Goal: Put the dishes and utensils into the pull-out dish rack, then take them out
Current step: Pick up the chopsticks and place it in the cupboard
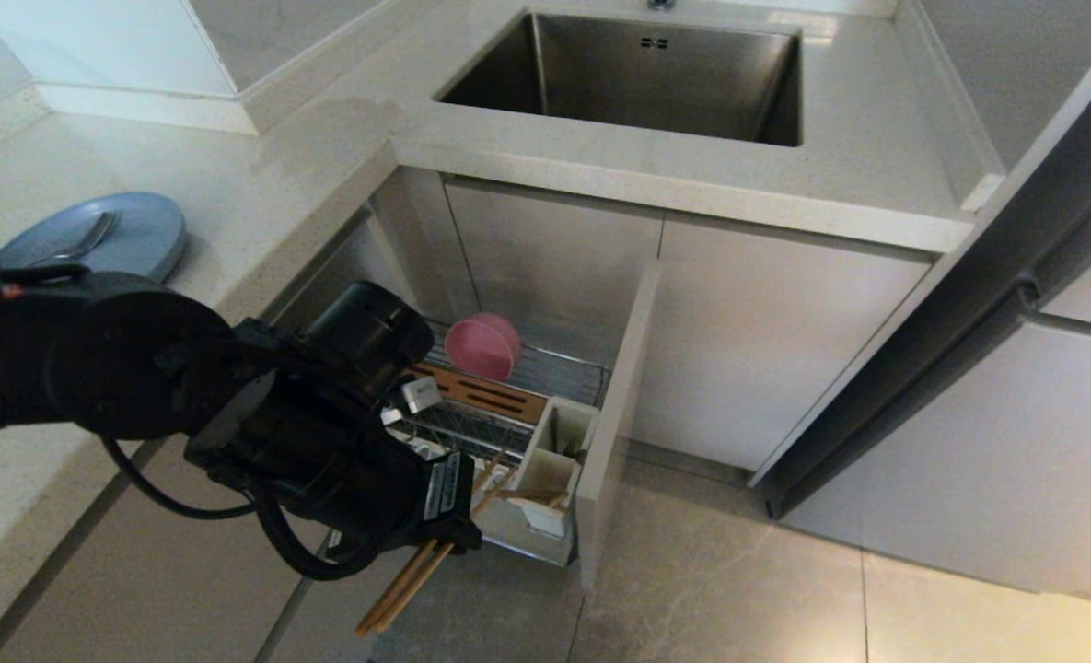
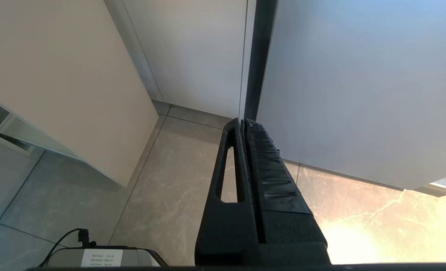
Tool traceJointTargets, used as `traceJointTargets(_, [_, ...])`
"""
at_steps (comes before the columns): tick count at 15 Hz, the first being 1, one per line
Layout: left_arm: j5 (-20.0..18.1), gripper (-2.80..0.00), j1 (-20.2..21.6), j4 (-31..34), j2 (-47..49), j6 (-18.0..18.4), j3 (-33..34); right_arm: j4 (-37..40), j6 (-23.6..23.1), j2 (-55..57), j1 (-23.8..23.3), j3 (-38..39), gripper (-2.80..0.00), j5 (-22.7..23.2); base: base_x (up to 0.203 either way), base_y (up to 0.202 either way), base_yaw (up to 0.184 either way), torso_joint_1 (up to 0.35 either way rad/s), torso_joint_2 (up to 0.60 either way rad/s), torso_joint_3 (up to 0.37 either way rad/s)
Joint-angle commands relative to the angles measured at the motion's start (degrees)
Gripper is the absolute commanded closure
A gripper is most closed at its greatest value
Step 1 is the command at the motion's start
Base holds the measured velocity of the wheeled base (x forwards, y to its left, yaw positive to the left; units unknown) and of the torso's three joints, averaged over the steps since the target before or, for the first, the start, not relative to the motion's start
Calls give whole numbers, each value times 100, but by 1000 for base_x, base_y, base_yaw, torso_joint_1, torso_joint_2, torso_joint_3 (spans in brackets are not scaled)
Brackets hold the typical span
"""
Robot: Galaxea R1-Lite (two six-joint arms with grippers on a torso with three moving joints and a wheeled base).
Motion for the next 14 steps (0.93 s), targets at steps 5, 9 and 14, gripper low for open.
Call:
traceJointTargets(5, [-478,0,92,1,438,-29,31,-3,0,0,2,52,0,0,0,0,0,0,0,0])
traceJointTargets(9, [-546,0,110,-136,724,-29,10,-3,0,0,2,44,0,0,0,0,0,0,0,0])
traceJointTargets(14, [-537,0,208,-424,1126,-29,29,-3,0,0,2,44,0,0,0,0,0,0,0,0])
